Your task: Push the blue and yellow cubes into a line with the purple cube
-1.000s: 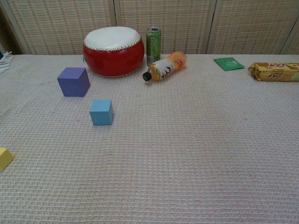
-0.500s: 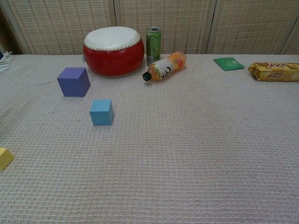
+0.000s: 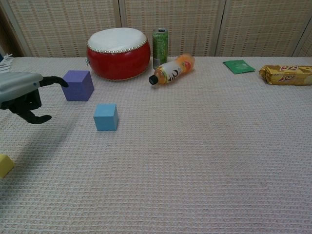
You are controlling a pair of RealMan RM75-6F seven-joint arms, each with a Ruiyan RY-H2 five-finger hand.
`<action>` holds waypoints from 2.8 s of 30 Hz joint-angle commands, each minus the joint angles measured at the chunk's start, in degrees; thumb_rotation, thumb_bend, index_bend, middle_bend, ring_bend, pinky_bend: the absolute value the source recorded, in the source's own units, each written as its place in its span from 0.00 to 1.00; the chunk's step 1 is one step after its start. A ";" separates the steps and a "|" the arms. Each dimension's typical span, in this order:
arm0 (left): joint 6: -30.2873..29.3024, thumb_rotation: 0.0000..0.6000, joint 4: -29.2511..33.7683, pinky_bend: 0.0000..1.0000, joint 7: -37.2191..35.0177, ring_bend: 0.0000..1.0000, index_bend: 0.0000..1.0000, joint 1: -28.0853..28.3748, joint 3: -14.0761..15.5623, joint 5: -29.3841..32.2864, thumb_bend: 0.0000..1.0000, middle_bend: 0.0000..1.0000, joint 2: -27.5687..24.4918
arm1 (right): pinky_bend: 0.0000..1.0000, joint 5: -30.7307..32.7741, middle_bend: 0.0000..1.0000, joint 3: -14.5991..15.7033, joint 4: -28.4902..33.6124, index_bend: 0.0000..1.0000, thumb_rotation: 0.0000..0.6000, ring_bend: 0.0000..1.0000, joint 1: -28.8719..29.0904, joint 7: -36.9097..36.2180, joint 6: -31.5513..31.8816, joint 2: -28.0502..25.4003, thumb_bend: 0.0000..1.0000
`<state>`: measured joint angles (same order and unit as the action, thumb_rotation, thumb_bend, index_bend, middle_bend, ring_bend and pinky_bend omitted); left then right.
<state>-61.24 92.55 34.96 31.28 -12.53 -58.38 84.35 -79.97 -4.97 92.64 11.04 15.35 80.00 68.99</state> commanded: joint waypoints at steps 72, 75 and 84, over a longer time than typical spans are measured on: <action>13.90 1.00 -34.63 1.00 -25.85 1.00 0.46 12.05 4.07 -8.28 0.33 1.00 6.27 | 0.00 5.04 0.00 -0.07 2.98 0.00 0.78 0.00 0.17 3.61 -4.03 -1.21 0.00; 14.64 1.00 -35.84 1.00 -27.17 1.00 0.46 11.92 4.23 -8.61 0.34 1.00 6.50 | 0.00 5.16 0.00 -0.04 3.15 0.00 0.78 0.00 0.17 3.80 -4.05 -1.27 0.00; 14.16 1.00 -38.59 1.00 -29.38 1.00 0.25 12.08 4.02 -10.33 0.34 1.00 8.05 | 0.00 5.87 0.00 -0.14 3.22 0.00 0.78 0.00 0.19 4.74 -3.95 -1.04 0.00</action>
<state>-47.00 54.04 5.64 43.34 -8.47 -68.64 92.32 -74.10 -5.11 95.85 11.22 20.10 76.06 67.95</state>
